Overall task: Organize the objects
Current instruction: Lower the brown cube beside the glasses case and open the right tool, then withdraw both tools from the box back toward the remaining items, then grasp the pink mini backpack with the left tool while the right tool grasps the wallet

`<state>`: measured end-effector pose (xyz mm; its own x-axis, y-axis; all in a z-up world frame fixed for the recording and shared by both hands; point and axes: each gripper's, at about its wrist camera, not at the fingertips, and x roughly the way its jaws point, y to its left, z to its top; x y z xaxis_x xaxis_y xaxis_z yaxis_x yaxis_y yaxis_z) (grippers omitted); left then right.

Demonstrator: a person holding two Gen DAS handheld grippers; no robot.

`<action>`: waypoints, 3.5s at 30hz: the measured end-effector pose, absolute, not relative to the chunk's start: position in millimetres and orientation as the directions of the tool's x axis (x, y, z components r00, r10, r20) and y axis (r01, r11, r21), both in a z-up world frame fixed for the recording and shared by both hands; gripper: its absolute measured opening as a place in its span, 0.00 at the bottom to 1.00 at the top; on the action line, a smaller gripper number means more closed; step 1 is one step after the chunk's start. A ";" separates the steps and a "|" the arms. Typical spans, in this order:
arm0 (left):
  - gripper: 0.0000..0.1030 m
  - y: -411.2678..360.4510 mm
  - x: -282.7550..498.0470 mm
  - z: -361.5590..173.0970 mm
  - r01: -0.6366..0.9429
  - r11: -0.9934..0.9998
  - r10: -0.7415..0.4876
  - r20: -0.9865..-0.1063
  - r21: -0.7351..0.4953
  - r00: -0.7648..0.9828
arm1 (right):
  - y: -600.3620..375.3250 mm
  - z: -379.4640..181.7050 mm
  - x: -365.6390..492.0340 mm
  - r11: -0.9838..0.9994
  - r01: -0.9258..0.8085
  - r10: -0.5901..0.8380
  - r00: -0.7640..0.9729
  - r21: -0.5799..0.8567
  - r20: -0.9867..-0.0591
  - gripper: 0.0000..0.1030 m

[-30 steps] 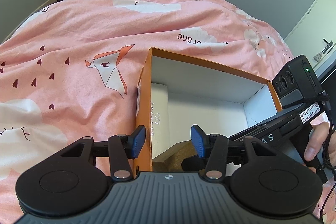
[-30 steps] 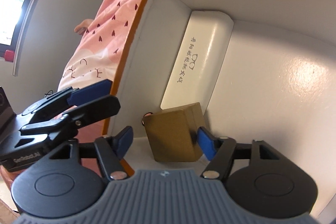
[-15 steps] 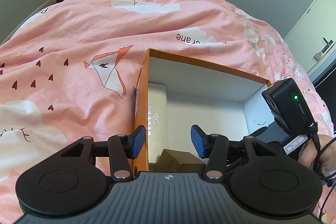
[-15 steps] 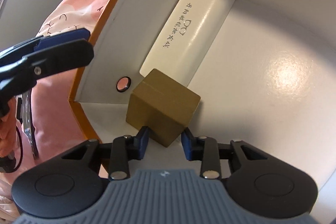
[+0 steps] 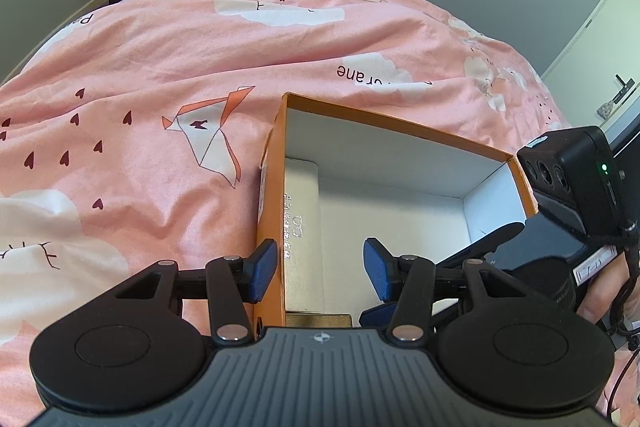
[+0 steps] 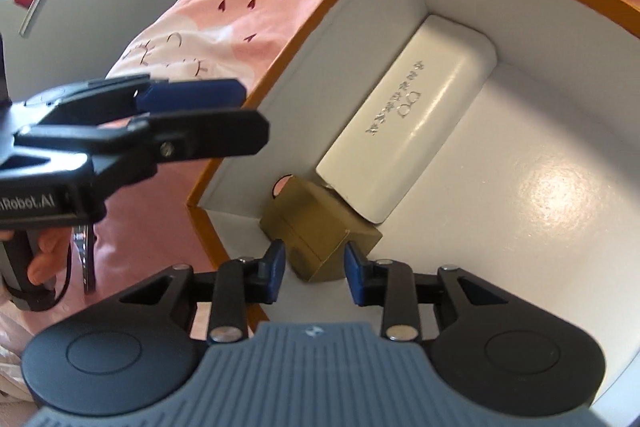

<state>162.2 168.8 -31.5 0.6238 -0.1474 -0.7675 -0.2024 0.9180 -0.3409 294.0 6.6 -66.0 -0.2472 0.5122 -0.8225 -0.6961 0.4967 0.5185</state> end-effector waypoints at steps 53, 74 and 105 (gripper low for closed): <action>0.63 88.2 56.4 -30.1 -0.054 0.917 -0.296 -0.765 -0.394 0.572 | -135.0 -9.8 135.2 0.787 -0.558 0.520 0.370 0.263 -0.770 0.45; 0.68 47.5 21.7 -52.4 0.233 0.948 -0.292 -0.887 -0.218 0.358 | -148.3 -13.2 87.1 0.743 -0.625 0.488 0.262 0.238 -0.833 0.33; 0.19 85.7 31.5 -38.4 -0.044 0.950 -0.224 -0.775 -0.308 0.591 | -139.1 1.0 100.3 0.726 -0.646 0.530 0.308 0.235 -0.790 0.34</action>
